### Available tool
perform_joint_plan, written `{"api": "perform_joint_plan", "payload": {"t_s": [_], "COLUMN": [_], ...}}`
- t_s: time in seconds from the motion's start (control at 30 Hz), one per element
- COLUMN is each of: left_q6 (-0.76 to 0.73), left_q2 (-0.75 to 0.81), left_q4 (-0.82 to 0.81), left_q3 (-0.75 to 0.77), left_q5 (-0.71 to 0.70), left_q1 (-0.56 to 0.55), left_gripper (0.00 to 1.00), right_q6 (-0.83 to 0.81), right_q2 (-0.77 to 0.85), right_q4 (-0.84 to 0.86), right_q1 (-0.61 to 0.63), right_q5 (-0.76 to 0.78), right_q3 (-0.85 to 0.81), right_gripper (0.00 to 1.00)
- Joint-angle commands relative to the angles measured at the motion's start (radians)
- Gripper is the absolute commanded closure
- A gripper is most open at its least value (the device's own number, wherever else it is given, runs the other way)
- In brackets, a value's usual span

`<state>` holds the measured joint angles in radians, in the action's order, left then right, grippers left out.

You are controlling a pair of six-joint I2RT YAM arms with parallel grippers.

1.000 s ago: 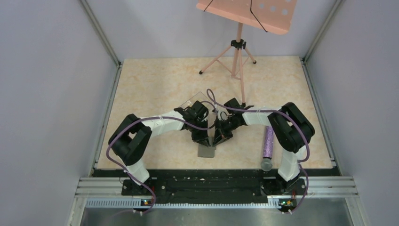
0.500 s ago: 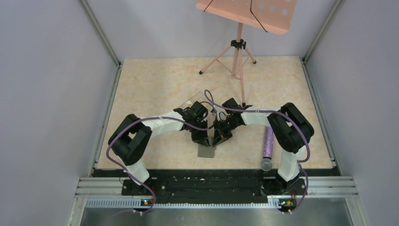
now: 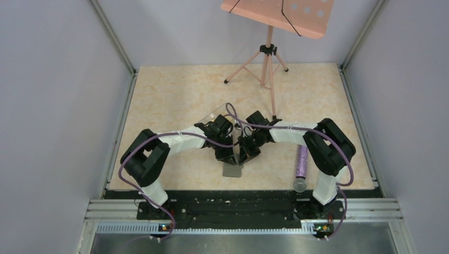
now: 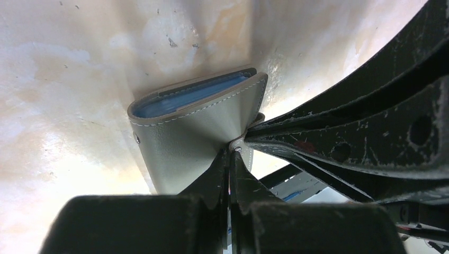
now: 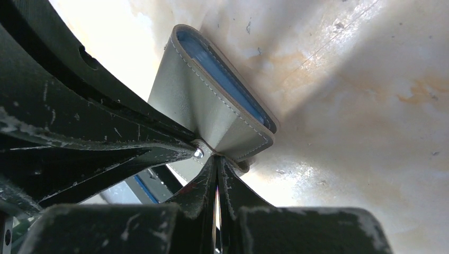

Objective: Put the credit cards into the card holder
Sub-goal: Close the card holder at the center of the board.

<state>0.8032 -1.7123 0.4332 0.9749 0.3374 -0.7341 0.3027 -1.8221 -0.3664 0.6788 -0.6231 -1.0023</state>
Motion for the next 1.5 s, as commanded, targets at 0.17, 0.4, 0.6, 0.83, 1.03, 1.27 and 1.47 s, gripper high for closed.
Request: {"api": "perform_joint_plan", "payload": {"t_s": [0.17, 0.4, 0.6, 0.83, 1.03, 1.27, 1.47], "left_q6": [-0.062, -0.098, -0.122, -0.151, -0.174, -0.183, -0.180], "left_q2": [-0.118, -0.166, -0.218, -0.252, -0.291, -0.171, 0.025], "left_q4": [0.146, 0.219, 0.254, 0.278, 0.292, 0.276, 0.224], "left_q3": [-0.009, 0.025, 0.056, 0.101, 0.132, 0.138, 0.159], "left_q5": [-0.368, -0.477, -0.527, -0.559, -0.551, -0.553, -0.524], "left_q1": [-0.029, -0.048, -0.086, -0.131, -0.160, -0.162, -0.162], "left_gripper": [1.00, 1.00, 1.00, 1.00, 1.00, 1.00, 0.75], "right_q6": [-0.054, -0.023, -0.011, 0.018, 0.052, 0.077, 0.090], "right_q2": [-0.089, -0.108, -0.120, -0.093, -0.068, -0.018, 0.054], "right_q4": [0.056, 0.063, 0.058, 0.062, 0.088, 0.089, 0.079], "right_q1": [0.076, 0.076, 0.076, 0.069, 0.044, 0.034, 0.029], "right_q5": [0.202, 0.144, 0.122, 0.084, 0.039, 0.006, -0.006], "right_q3": [0.072, 0.063, 0.051, 0.048, 0.056, 0.041, 0.020], "right_gripper": [1.00, 1.00, 1.00, 1.00, 1.00, 1.00, 0.94]}}
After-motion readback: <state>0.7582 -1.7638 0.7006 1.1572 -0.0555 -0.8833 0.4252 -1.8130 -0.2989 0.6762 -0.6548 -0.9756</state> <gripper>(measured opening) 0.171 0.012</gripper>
